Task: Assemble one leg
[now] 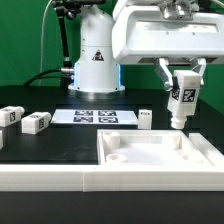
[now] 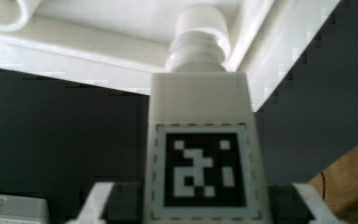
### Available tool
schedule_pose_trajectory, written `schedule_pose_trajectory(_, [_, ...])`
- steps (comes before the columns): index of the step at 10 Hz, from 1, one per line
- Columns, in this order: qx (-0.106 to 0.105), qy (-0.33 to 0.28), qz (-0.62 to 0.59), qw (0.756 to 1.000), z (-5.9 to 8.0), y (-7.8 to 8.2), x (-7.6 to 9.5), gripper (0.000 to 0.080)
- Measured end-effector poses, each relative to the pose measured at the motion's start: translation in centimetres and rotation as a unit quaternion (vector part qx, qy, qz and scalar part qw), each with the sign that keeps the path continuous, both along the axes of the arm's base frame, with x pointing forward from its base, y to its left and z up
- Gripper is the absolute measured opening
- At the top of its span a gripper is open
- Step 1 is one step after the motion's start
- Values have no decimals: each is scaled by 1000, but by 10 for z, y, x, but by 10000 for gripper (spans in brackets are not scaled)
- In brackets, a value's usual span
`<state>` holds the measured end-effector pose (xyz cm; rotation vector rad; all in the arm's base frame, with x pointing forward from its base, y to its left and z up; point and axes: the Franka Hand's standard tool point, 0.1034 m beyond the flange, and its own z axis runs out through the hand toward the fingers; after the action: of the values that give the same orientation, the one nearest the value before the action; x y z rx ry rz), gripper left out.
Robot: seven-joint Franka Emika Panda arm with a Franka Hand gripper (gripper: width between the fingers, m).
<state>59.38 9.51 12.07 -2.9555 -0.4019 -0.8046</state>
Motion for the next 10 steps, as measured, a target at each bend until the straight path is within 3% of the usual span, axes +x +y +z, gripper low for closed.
schedule_pose_trajectory(4, [5,0,0,1000,-8,6,24,291])
schedule_pose_trajectory(10, [7,9,2,1000,-32,11,30,291])
